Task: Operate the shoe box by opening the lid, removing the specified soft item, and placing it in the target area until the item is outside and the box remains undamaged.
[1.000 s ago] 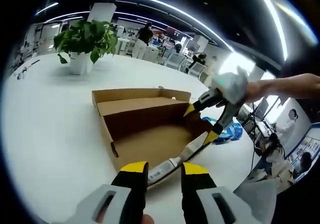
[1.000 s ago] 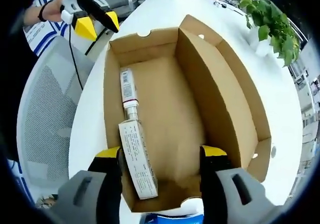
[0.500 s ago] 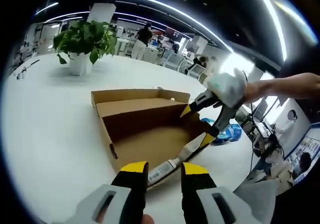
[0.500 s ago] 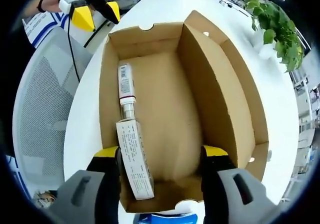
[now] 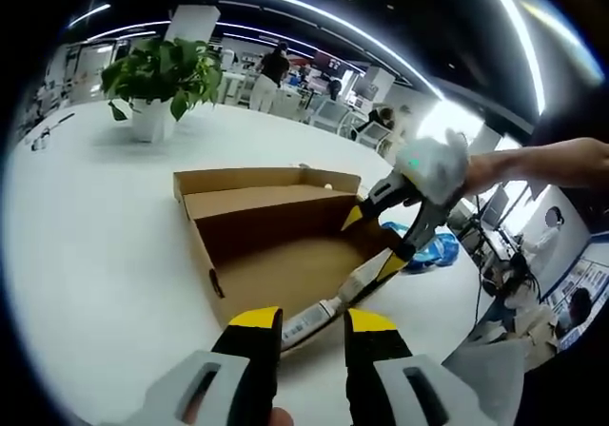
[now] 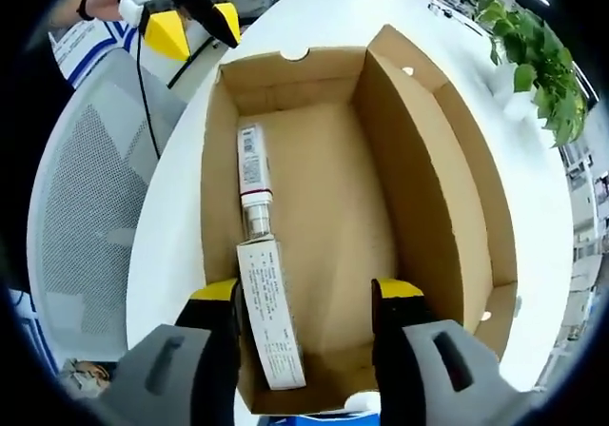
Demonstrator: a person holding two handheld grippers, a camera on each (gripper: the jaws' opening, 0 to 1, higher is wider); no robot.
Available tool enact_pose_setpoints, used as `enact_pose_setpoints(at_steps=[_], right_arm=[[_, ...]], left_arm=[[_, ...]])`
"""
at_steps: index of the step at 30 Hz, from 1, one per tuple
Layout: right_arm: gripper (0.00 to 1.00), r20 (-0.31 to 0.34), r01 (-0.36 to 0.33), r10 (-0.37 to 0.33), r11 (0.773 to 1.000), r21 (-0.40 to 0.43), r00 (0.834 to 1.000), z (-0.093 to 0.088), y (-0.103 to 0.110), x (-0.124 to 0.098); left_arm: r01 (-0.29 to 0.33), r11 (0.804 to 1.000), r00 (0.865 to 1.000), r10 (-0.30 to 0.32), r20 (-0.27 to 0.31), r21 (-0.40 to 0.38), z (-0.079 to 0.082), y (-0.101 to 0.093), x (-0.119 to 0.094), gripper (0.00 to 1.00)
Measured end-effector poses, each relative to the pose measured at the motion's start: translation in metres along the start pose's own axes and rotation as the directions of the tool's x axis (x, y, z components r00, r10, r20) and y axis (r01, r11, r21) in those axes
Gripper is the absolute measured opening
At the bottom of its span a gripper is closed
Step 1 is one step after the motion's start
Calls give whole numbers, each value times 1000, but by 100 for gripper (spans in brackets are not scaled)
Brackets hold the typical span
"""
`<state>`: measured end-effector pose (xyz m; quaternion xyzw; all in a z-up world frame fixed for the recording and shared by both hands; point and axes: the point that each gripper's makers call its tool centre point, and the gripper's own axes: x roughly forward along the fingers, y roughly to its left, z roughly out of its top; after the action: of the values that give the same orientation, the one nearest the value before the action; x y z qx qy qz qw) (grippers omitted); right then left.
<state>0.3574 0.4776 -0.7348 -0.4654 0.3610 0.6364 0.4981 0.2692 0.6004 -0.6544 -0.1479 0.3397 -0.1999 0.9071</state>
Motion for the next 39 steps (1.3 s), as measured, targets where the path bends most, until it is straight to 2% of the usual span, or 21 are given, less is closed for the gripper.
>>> enact_pose_setpoints(at_steps=[3, 5, 11, 14, 19, 20, 23, 25, 30, 39], right_arm=[[49, -47, 29, -31, 999, -44, 998, -6, -3, 5], [47, -64, 25, -28, 998, -54, 998, -9, -1, 10], [43, -74, 30, -32, 999, -27, 997, -12, -2, 17], [37, -75, 21, -23, 999, -26, 997, -15, 3, 21], [23, -90, 8, -10, 1000, -12, 996, -22, 10, 30], [20, -85, -17, 17, 1000, 5, 996, -21, 13, 30], [21, -71, 17, -14, 999, 43, 997, -23, 10, 28], [19, -75, 6, -4, 1000, 30, 997, -26, 13, 28], [19, -77, 35, -34, 999, 3, 996, -23, 12, 26], [18, -42, 45, -43, 997, 55, 998, -20, 4, 18]], left_arm=[[0, 1000, 1000, 0, 4, 4, 3, 0, -1, 26], [-1, 1000, 1000, 1, 6, 5, 4, 0, -2, 26], [-11, 1000, 1000, 11, 4, 1, 3, 5, -5, 26], [-12, 1000, 1000, 12, 3, 0, 2, 6, -5, 26], [-10, 1000, 1000, 10, 3, -5, 2, 5, -2, 26], [-8, 1000, 1000, 8, 3, -6, 2, 4, -1, 26], [-6, 1000, 1000, 6, 1, -6, 2, 3, 1, 26], [-3, 1000, 1000, 3, 0, -6, 3, 2, 2, 26], [-1, 1000, 1000, 1, 1, -2, 6, 0, 4, 26], [-4, 1000, 1000, 4, 0, 0, 4, 1, 3, 26]])
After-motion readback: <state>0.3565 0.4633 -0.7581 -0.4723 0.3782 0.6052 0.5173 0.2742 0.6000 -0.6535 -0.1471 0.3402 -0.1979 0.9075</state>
